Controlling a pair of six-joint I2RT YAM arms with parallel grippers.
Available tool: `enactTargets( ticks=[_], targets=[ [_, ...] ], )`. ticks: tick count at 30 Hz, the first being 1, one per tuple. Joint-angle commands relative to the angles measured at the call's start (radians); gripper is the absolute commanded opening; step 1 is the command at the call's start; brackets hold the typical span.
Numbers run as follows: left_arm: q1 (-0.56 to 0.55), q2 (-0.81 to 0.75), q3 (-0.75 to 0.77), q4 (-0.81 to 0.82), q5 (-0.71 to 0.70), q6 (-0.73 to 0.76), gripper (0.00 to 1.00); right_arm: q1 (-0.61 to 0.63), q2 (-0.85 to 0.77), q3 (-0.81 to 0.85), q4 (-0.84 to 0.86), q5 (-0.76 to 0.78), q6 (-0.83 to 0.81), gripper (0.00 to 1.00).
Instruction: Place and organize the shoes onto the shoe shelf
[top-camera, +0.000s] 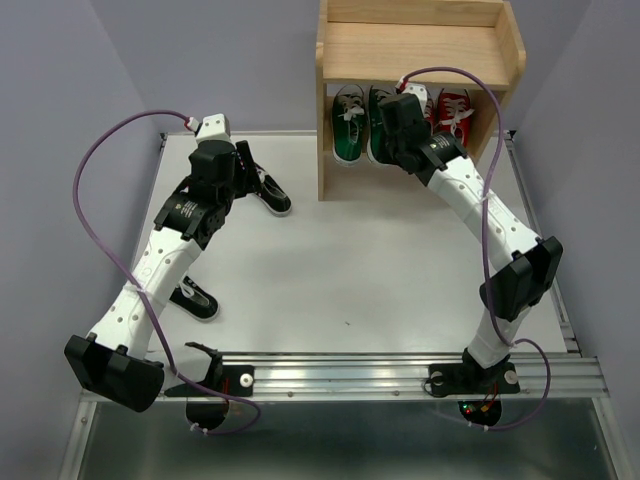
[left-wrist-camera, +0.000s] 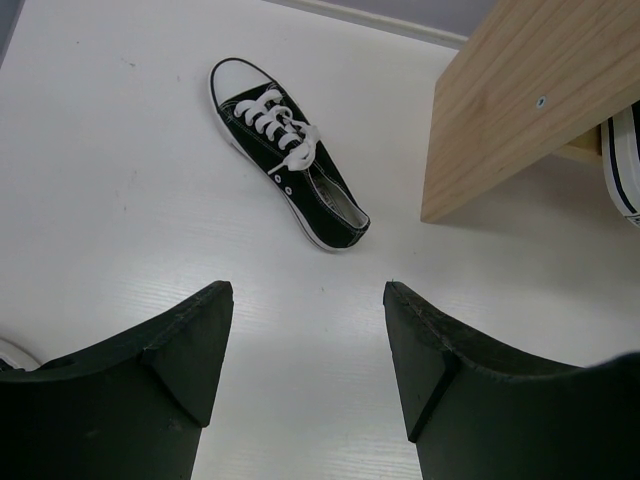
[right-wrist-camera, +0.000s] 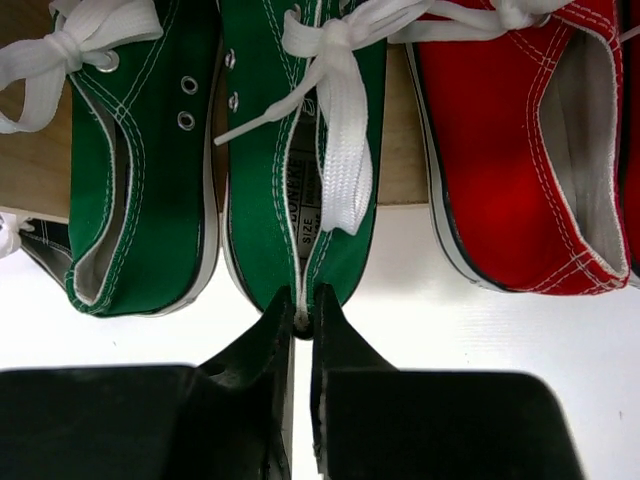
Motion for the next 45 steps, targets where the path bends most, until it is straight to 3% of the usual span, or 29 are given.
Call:
enactTargets(
  ticks=[1, 9, 21, 39, 41, 43, 45],
  targets=[
    [0.010, -0.018, 0.034, 0.016, -0.007, 0.003, 0.73, -0.005, -0.026, -0.005, 0.123, 0.053, -0.062, 0.01],
    [0.008, -0.010, 0.037, 0.017, -0.009, 0.001, 0.73, 0.032, -0.005, 0.004, 0.171, 0.231, -0.218, 0.01],
    [0.010, -0.013, 0.042, 0.009, -0.013, -0.003, 0.73, 0.104, 0.058, 0.040, 0.209, 0.441, -0.271, 0.01],
    [0.010, -0.019, 0.026, 0.011, -0.001, -0.017, 0.73, 0.124, 0.067, 0.038, 0.289, 0.332, -0.183, 0.01],
    [0.010, -0.018, 0.025, 0.011, 0.002, -0.017, 0.73, 0.124, 0.072, 0.050, 0.288, 0.326, -0.179, 0.08],
    [0.010, -0.019, 0.026, 0.011, 0.004, -0.019, 0.73, 0.124, 0.070, 0.049, 0.288, 0.311, -0.171, 0.38],
    [0.010, -0.021, 0.025, 0.009, -0.004, -0.019, 0.73, 0.124, 0.060, 0.037, 0.282, 0.308, -0.166, 0.55]
  ],
)
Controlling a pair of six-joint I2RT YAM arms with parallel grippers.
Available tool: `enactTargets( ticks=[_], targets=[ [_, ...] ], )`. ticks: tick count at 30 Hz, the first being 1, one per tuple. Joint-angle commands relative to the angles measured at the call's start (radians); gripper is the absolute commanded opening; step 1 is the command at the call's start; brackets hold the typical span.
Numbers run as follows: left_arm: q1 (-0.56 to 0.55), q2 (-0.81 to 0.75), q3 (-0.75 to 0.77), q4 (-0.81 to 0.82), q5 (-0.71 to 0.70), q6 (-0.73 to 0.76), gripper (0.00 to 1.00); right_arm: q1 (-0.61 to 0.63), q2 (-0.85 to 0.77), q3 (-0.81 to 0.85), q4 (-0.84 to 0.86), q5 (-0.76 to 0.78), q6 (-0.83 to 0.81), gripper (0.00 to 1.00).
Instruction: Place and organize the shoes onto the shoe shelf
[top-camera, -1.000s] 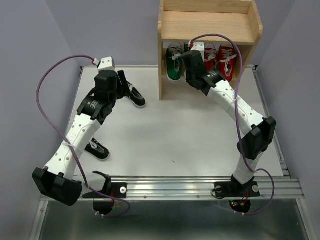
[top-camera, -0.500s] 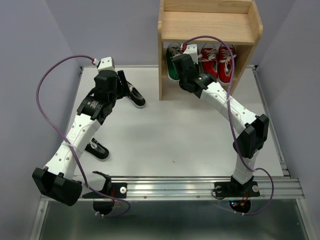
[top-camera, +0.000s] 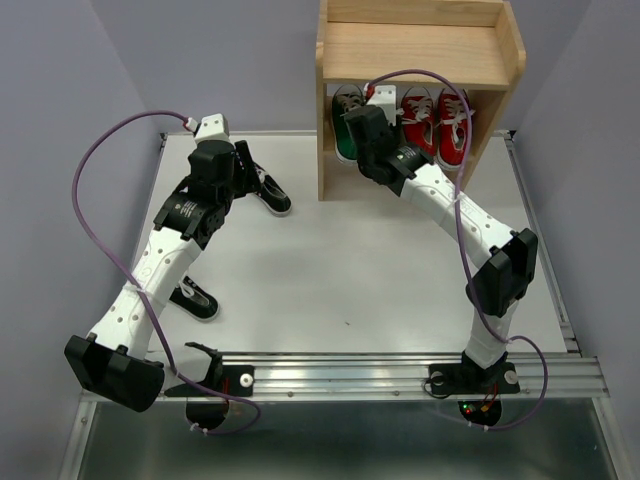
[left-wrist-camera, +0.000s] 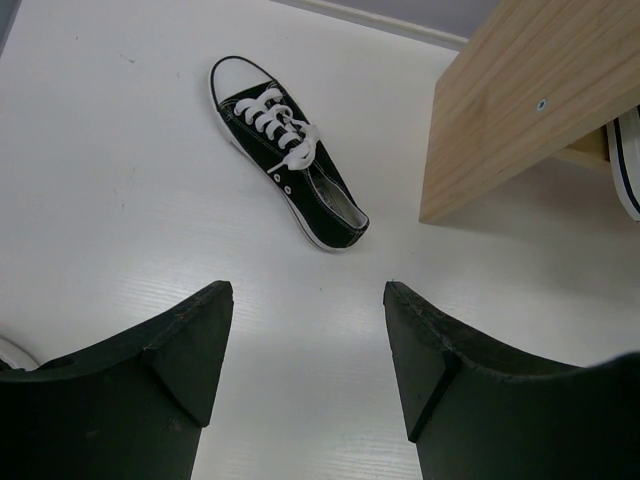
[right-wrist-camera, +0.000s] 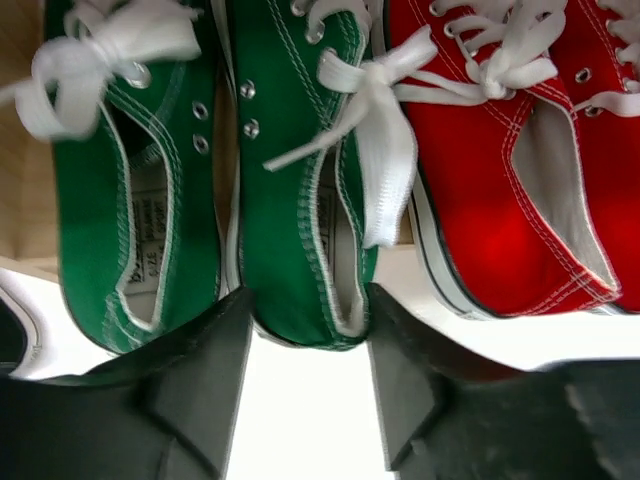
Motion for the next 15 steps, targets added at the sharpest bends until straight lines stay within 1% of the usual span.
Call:
enactTargets(
  ticks=[1, 3, 5, 6, 9, 12, 13, 15],
  targets=[
    [0.005, -0.021, 0.026, 0.010, -0.010, -0.006, 0.73, 0.000, -0.025, 0.040, 0.154, -0.023, 0.029, 0.68],
    [0.005, -0.016, 0.025, -0.002, -0.033, -0.021, 0.76, 0.000, -0.045, 0.037, 0.131, -0.027, 0.039, 0.76],
    [0.005, -0.001, 0.028, -0.016, -0.050, -0.037, 0.76, 0.000, -0.065, 0.036, 0.114, -0.035, 0.050, 0.77],
    [0.005, 0.005, 0.032, -0.036, -0.063, -0.054, 0.77, 0.000, -0.088, 0.031, 0.099, -0.046, 0.062, 0.84],
    [0.010, 0.030, 0.034, -0.071, -0.088, -0.080, 0.77, 0.000, -0.144, 0.010, 0.074, -0.083, 0.090, 0.89],
    [0.034, 0.048, 0.025, -0.087, -0.102, -0.094, 0.77, 0.000, -0.186, -0.012, 0.048, -0.124, 0.107, 0.96],
    [0.047, 0.051, 0.017, -0.096, -0.099, -0.109, 0.77, 0.000, -0.213, -0.030, 0.039, -0.162, 0.116, 1.00],
    [0.085, 0.069, 0.009, -0.117, -0.080, -0.124, 0.77, 0.000, -0.243, -0.053, 0.029, -0.234, 0.122, 1.00]
  ],
)
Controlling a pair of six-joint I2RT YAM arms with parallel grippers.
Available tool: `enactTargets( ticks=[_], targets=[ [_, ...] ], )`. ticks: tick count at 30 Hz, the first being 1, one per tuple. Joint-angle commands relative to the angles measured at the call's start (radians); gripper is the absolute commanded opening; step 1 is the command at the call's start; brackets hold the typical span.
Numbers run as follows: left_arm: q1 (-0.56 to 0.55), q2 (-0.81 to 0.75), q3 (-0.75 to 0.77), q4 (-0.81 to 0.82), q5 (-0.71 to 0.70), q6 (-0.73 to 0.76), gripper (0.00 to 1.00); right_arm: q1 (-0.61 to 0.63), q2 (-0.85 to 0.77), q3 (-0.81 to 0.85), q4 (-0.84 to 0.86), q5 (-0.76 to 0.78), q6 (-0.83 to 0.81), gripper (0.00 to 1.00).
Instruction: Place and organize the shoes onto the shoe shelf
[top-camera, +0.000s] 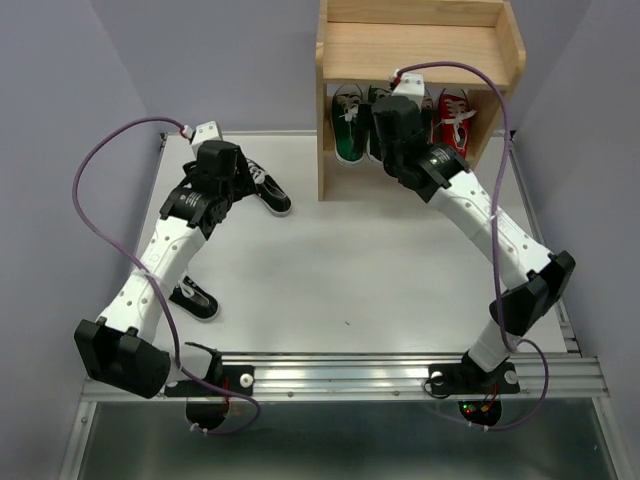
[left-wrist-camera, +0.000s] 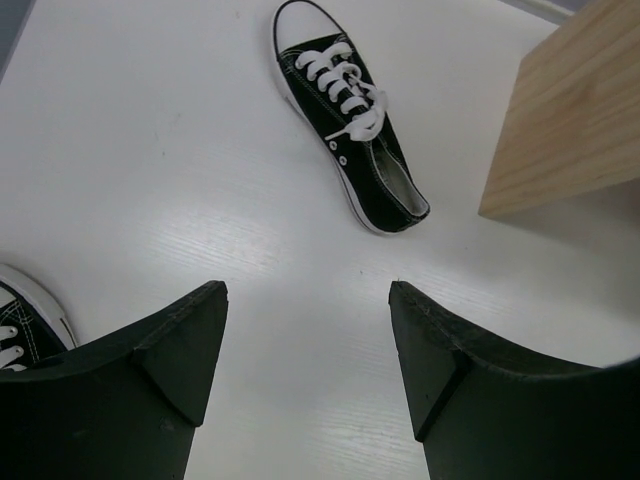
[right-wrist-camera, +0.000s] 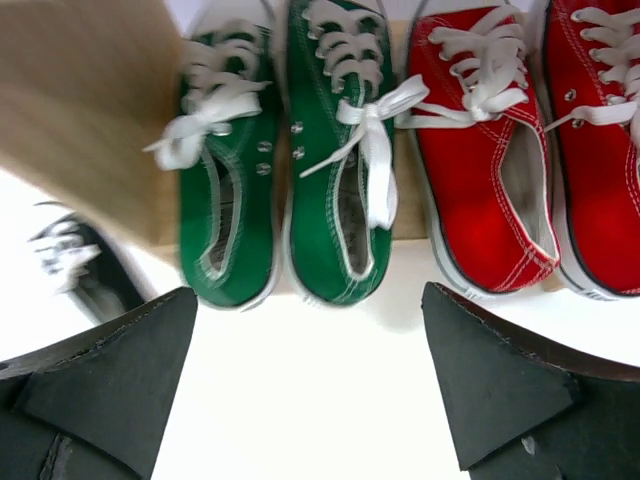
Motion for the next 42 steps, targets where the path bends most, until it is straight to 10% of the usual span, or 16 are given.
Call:
enactTargets(
  ticks=[1, 22, 42],
  targets=[
    [0.059, 0.020, 0.006, -0.053, -0.015, -0.053, 0.77, 0.000, -0.116, -0.044, -0.006, -0.150, 0.048, 1.00],
    [0.243, 0.000, -0.222, -0.496, -0.207, -0.493, 0.77, 0.000, -0.408, -0.391, 0.034, -0.414, 0.141, 1.00],
    [0.461, 0.019, -0.463, -0.322, 0.011, -0.470, 0.62, 0.000, -0.363, -0.352, -0.004, -0.501, 0.100, 1.00]
  ],
)
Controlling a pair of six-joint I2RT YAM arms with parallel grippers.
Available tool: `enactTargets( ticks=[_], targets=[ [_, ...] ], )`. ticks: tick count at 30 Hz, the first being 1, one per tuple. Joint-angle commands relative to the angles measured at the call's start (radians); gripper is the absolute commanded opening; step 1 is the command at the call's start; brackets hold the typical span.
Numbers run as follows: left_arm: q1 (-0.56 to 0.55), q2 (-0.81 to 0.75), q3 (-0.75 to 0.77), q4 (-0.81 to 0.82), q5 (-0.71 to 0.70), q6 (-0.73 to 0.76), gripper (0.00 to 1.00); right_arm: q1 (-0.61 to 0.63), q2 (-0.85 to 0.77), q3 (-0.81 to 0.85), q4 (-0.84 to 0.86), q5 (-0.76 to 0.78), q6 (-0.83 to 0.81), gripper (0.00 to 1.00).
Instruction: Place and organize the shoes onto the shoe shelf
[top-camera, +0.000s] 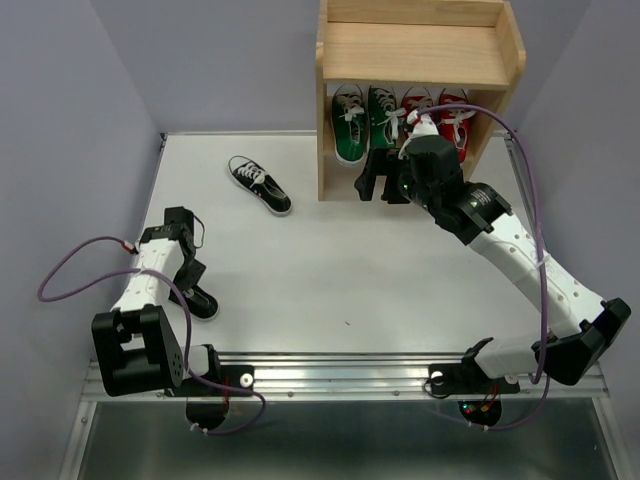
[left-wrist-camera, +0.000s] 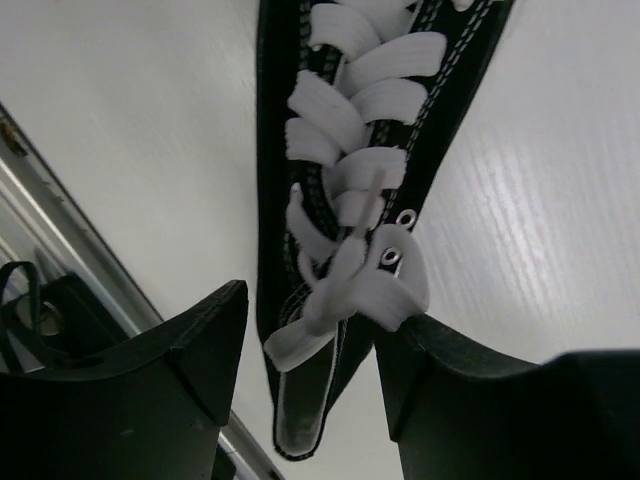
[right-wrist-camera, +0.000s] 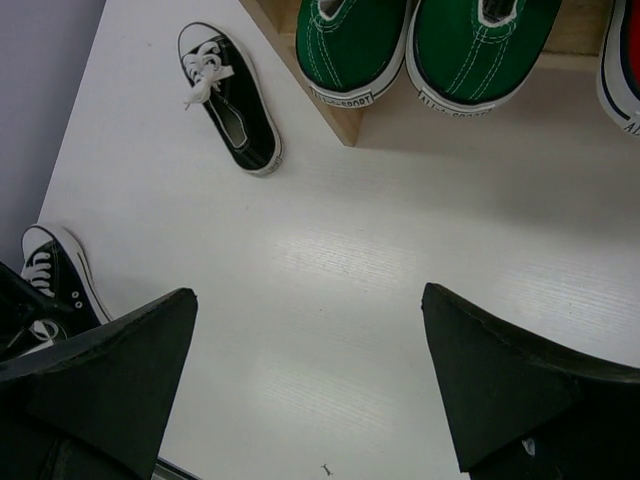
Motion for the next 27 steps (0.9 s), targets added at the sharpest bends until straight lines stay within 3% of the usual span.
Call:
enactTargets(
  ticks=[1, 2, 6, 10, 13, 22, 27],
  targets=[
    [0.007, 0.029, -0.003, 0.094, 0.041, 0.004, 0.59, 0.000, 0.016, 0.052, -0.005, -0.035, -0.025, 1.00],
    [0.005, 0.038, -0.008, 0.114, 0.056, 0.012, 0.57, 0.000, 0.016, 0.053, -0.008, -0.037, -0.025, 1.00],
    [0.005, 0.018, -0.075, 0.298, 0.217, 0.088, 0.00, 0.000, 0.019, 0.069, -0.034, -0.045, -0.025, 1.00],
    [-0.016, -0.040, -0.074, 0.343, 0.251, 0.128, 0.00, 0.000, 0.005, 0.053, -0.044, -0.025, -0.026, 1.00],
    [-0.105, -0.098, -0.024, 0.346, 0.231, 0.163, 0.00, 0.000, 0.001, 0.050, -0.053, -0.017, -0.026, 1.00],
    [-0.557, -0.063, 0.093, 0.398, 0.230, 0.163, 0.00, 0.000, -0.025, -0.003, -0.048, 0.024, -0.022, 1.00],
    [-0.729, -0.033, 0.083, 0.450, 0.247, 0.180, 0.00, 0.000, -0.048, -0.032, -0.051, 0.061, -0.012, 1.00]
  ],
)
